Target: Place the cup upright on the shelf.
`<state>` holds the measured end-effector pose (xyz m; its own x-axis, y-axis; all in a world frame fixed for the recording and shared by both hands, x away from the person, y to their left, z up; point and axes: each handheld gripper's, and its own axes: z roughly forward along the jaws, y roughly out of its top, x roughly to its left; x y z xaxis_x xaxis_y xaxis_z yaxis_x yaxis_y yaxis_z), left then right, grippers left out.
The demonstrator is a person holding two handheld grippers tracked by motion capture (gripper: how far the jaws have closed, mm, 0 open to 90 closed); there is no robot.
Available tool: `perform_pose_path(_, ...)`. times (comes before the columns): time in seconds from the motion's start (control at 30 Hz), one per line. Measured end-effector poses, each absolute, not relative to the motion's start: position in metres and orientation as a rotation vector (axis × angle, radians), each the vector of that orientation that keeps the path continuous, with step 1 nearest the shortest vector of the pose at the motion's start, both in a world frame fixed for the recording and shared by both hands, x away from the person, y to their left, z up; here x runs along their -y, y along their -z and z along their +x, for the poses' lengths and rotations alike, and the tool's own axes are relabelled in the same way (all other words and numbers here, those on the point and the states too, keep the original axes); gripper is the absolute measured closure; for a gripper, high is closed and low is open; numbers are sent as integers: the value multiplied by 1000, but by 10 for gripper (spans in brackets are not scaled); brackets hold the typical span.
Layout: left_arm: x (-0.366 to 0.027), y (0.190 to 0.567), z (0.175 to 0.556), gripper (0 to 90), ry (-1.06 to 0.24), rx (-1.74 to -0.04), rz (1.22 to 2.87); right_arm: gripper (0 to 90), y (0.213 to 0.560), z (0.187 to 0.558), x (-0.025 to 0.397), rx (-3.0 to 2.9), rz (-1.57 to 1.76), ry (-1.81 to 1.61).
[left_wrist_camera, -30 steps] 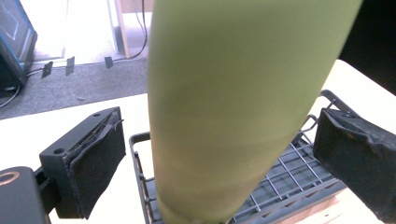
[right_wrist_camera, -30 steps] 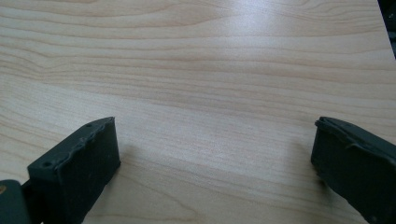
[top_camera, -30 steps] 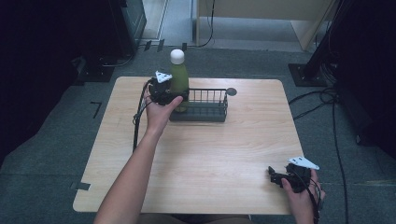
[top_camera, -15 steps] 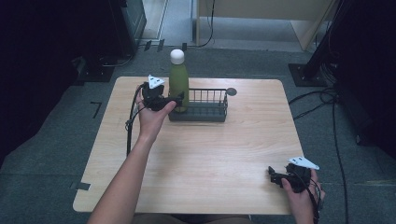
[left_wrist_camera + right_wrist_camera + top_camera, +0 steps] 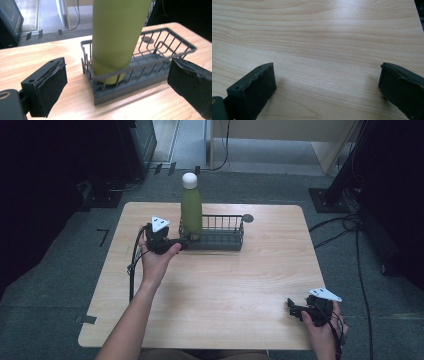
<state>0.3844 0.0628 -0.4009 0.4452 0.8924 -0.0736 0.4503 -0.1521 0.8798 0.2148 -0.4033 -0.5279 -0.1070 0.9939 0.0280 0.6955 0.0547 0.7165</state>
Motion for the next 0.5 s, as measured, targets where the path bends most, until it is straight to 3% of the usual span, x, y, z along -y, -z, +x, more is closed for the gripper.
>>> perform_pose_path(0.5, -84, 439, 357, 33, -604, -1213, 1819, 4, 528, 215, 403, -1856, 1686, -811)
